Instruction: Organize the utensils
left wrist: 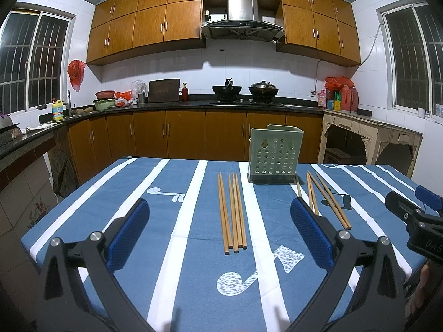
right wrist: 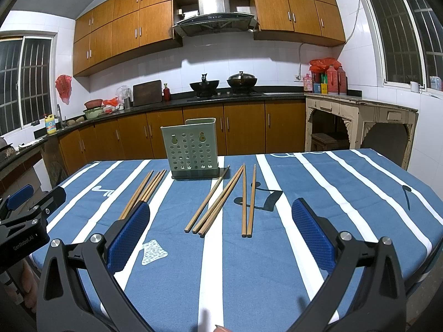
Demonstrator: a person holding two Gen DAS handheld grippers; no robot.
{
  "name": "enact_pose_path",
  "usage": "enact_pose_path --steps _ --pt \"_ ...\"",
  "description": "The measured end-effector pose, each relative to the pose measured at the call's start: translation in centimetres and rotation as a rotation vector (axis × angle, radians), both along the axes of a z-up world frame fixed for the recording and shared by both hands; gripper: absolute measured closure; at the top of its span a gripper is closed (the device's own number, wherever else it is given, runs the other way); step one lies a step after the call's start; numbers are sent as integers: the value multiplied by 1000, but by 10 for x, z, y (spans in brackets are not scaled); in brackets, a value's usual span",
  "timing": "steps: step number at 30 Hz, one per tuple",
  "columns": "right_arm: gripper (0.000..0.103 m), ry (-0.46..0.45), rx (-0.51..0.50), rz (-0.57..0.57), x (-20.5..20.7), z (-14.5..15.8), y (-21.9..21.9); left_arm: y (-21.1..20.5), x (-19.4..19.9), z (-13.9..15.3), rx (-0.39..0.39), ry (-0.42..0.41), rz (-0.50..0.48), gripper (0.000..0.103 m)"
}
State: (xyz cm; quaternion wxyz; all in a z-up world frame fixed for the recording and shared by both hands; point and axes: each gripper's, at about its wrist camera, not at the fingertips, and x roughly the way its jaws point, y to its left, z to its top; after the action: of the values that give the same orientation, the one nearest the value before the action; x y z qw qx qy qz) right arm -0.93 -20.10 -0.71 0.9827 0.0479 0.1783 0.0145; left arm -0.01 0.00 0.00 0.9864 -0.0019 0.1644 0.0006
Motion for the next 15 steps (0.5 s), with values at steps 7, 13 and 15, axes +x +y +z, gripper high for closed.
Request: enact_pose_path --steps 7,13,15 --pt "2 0 1 -1 0 0 0 1 1 0 0 0 0 4" --pt "2 -1 1 0 -1 0 -1 0 0 0 0 -1 0 4" --pt "2 0 1 0 -1 0 -1 0 0 0 1 -1 -1 4"
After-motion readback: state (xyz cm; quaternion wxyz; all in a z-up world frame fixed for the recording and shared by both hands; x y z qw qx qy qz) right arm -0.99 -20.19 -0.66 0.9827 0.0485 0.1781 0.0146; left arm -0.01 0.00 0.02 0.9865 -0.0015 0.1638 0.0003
